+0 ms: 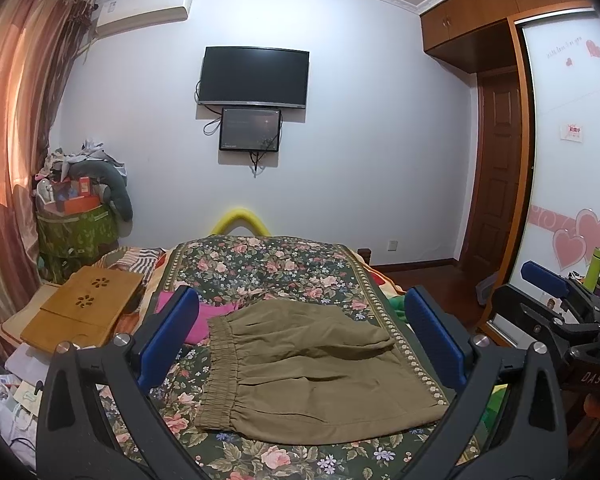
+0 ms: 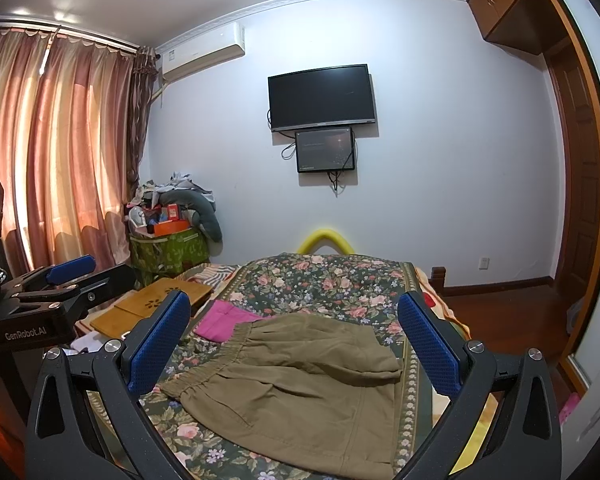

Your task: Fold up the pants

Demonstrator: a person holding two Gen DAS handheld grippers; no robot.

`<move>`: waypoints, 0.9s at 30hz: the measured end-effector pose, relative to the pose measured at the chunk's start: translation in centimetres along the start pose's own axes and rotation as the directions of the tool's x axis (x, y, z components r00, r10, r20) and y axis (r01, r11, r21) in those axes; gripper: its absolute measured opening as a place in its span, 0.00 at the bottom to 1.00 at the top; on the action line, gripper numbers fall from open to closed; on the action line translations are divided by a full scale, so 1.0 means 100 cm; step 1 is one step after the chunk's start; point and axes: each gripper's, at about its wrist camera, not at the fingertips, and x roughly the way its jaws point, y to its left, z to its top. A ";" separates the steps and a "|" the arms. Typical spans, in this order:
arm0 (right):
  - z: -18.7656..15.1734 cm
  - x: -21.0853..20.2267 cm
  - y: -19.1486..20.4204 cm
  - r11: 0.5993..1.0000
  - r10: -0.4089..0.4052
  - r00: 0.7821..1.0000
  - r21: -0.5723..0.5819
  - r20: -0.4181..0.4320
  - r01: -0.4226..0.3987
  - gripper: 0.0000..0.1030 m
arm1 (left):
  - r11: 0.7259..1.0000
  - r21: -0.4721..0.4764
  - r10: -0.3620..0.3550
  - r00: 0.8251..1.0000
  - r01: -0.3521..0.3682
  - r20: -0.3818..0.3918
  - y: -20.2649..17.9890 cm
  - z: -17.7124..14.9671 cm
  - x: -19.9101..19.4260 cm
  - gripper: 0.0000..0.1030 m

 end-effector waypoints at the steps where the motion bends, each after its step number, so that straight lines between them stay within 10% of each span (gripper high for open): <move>1: 0.000 0.000 0.000 1.000 0.001 1.000 0.000 0.000 -0.001 1.00 | 1.000 -0.001 0.001 1.000 -0.001 -0.001 0.000 0.000 0.000 1.00; 27: 0.003 -0.002 -0.005 1.000 -0.002 1.000 0.006 0.000 0.002 1.00 | 1.000 -0.010 0.011 1.000 -0.011 0.005 0.001 -0.001 -0.002 1.00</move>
